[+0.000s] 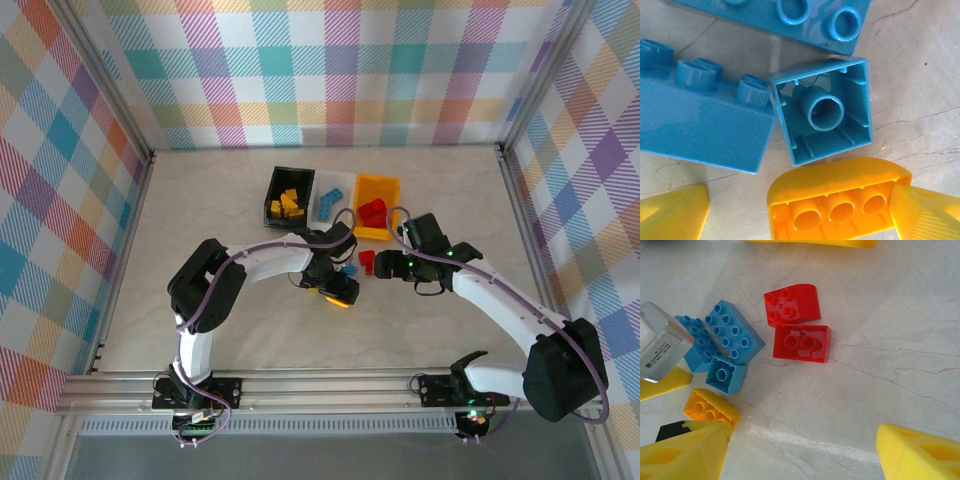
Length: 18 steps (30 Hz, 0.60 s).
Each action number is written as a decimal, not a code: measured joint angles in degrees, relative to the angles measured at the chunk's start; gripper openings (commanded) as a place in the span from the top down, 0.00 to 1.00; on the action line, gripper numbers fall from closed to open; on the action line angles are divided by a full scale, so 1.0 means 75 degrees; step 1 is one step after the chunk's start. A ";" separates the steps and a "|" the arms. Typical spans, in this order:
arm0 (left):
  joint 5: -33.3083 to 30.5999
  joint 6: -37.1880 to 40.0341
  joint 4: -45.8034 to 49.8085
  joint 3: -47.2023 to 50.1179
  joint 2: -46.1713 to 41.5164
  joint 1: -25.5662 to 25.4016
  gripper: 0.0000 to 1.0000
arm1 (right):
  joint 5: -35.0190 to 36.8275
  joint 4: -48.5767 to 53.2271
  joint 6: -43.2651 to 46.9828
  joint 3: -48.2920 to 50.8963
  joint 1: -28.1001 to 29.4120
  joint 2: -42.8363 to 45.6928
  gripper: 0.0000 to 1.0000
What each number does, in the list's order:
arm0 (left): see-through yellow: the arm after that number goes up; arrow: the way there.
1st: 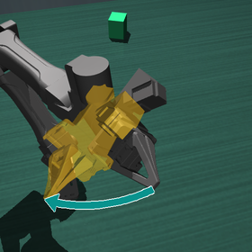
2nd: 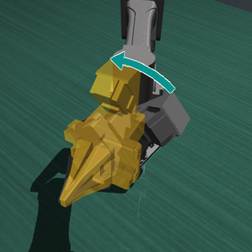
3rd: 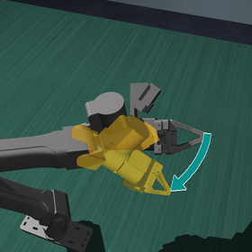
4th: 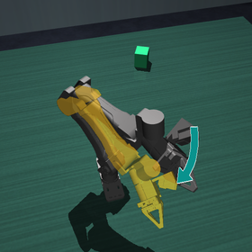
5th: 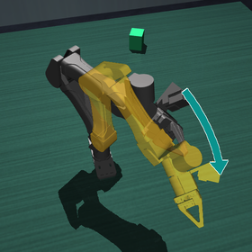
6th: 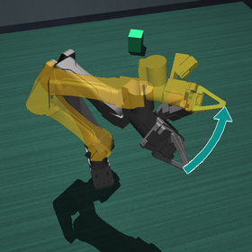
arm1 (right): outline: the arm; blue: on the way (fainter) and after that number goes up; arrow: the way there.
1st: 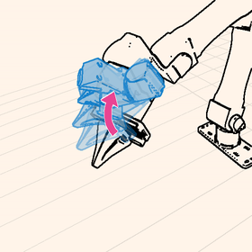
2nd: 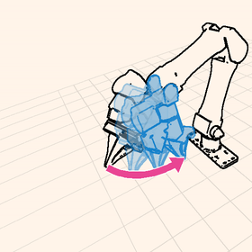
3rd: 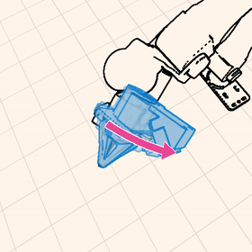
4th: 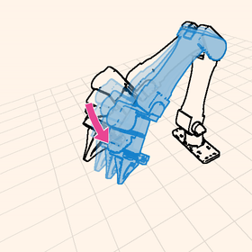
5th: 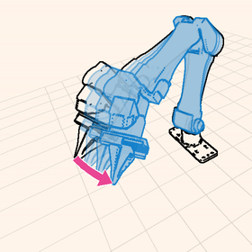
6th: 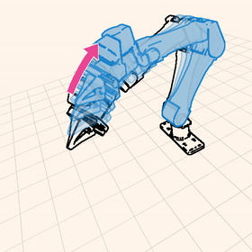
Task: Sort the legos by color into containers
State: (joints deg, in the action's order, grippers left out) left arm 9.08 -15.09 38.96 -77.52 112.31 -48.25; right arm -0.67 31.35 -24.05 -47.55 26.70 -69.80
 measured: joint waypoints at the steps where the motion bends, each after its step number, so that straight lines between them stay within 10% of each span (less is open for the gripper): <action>1: -0.0003 0.0006 0.0003 -0.0003 0.0006 0.0000 0.13 | 0.0000 0.0000 0.0000 0.0000 0.0000 0.0000 0.21; 18: 0.0023 -0.0189 -0.0070 0.0009 0.0017 -0.0032 0.09 | 0.0020 -0.0041 -0.0082 0.0050 0.0000 -0.0152 0.21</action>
State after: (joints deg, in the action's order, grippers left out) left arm 9.26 -16.51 38.44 -77.45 112.44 -48.49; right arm -0.51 31.05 -24.67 -47.18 26.70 -70.94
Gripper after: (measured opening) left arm 0.909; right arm 0.788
